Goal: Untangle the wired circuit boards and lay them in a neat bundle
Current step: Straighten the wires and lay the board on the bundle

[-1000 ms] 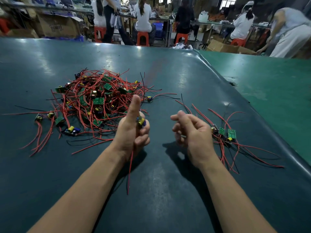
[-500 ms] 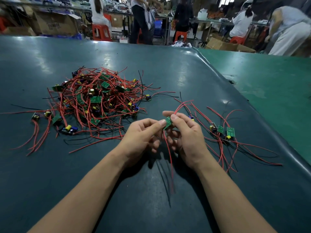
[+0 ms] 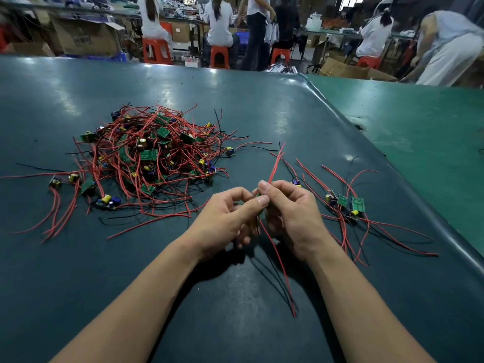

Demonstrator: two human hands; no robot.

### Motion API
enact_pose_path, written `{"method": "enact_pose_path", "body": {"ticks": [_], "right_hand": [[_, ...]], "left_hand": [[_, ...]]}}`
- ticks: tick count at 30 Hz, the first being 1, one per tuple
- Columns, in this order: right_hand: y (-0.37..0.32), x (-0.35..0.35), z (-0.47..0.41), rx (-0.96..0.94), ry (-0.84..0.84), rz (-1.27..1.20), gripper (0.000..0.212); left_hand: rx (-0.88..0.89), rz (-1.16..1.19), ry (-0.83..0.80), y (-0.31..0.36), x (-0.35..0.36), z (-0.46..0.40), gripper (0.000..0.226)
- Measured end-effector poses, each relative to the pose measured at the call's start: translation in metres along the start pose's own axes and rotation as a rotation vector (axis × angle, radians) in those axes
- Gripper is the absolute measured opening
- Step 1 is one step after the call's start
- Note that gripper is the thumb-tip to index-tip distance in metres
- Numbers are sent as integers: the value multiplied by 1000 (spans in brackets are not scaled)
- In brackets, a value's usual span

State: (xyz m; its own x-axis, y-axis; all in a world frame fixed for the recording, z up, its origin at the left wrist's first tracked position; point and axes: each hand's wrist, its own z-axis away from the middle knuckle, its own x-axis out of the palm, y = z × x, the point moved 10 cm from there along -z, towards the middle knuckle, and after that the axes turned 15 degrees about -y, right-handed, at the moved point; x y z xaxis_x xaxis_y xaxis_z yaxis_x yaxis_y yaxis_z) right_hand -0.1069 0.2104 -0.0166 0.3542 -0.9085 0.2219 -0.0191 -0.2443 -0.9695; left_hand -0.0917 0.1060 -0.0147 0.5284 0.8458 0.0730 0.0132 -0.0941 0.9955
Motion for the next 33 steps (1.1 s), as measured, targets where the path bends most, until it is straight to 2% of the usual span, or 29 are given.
{"method": "enact_pose_path", "body": {"ticks": [3,7,11,15,17,21,24,26,27,29,31,32,33], "right_hand": [[-1,-1,1,-9,26,-8,24],[-6,-13,-1,-86,123,-100,24],[-12,-36,5,-156,282,-129,30],[-18,-68,15,-198,472,-164,23],[-23,-72,19,-218,531,-19,27],[-47,-69,34,-290,686,487,32],[-47,-76,39,-299,748,455,35],[-43,-77,38,-258,735,434,40],[-45,-71,36,-242,703,506,40],[-49,-46,30,-272,563,694,32],[-52,-14,27,-367,404,833,12],[-51,-1,25,-392,333,851,11],[-49,7,23,-404,269,842,20]], "left_hand": [[9,-33,-8,2,0,1,27],[-29,39,-37,-2,-3,-2,26],[-16,142,-113,-2,0,-2,20],[-2,188,-181,0,5,-1,22],[-4,188,-182,1,6,-1,24],[33,339,-211,6,10,1,24],[41,441,-257,10,13,4,23],[50,485,-213,12,7,4,25],[45,503,-149,10,0,3,24],[37,544,-7,4,-14,2,21],[47,561,76,0,-21,0,22],[51,536,105,-1,-23,0,24],[51,482,130,-1,-25,0,26]]}}
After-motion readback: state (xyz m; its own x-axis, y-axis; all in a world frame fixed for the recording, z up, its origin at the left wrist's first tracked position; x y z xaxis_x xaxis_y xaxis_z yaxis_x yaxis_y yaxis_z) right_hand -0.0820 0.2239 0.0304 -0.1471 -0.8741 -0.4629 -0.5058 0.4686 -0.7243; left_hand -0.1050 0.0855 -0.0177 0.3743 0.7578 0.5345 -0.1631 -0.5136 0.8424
